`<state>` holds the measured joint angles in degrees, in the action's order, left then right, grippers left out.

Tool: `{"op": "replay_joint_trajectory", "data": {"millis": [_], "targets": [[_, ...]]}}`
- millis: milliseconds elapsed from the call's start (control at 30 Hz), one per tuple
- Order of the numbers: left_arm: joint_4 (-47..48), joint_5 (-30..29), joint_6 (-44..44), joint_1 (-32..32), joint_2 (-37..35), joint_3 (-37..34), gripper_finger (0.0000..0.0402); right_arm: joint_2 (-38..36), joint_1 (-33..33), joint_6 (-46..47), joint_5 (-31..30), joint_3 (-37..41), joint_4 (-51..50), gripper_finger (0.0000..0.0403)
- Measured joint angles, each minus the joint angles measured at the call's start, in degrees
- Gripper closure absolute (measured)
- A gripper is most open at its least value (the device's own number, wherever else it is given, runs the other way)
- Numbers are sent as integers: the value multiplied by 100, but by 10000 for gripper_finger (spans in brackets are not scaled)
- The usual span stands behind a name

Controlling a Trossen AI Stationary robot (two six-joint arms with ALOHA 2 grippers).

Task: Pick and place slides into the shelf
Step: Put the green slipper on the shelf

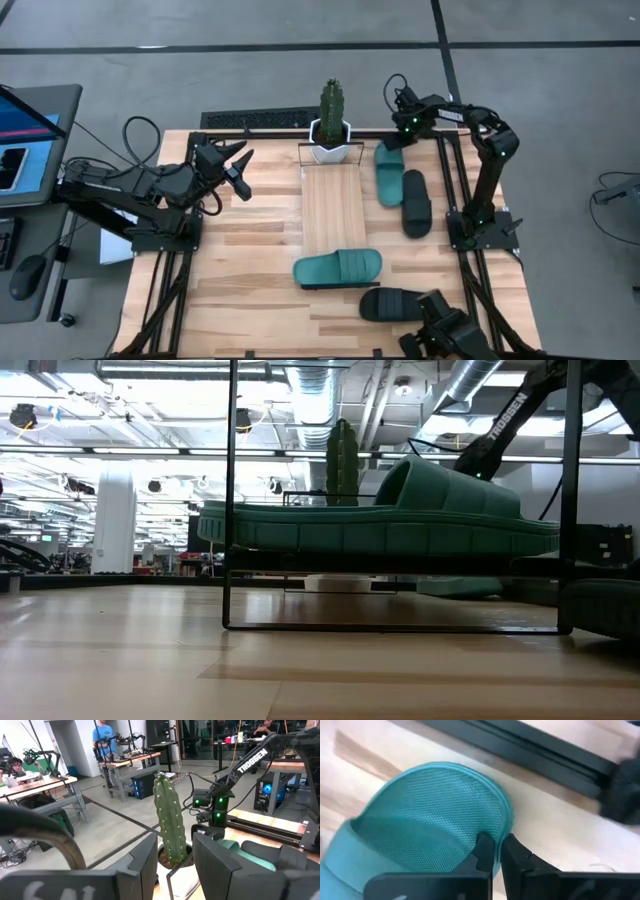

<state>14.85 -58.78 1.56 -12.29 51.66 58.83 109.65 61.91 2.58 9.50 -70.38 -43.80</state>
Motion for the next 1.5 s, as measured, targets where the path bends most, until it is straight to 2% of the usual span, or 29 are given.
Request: {"op": "replay_joint_trajectory", "data": {"millis": [567, 733, 1267, 1500], "targets": [[157, 152, 20, 0, 0, 0, 290, -1523, 317, 240, 88, -1, -588, 403], [256, 159, 21, 1, 0, 0, 290, -2057, 315, 502, 303, -5, -623, 402], [212, 1037, 436, 2, 0, 0, 290, -4134, 319, 1087, 421, -9, -758, 402], [48, 1247, 678, 1, 111, 0, 290, -5161, 280, 1609, 608, -9, -180, 402]]}}
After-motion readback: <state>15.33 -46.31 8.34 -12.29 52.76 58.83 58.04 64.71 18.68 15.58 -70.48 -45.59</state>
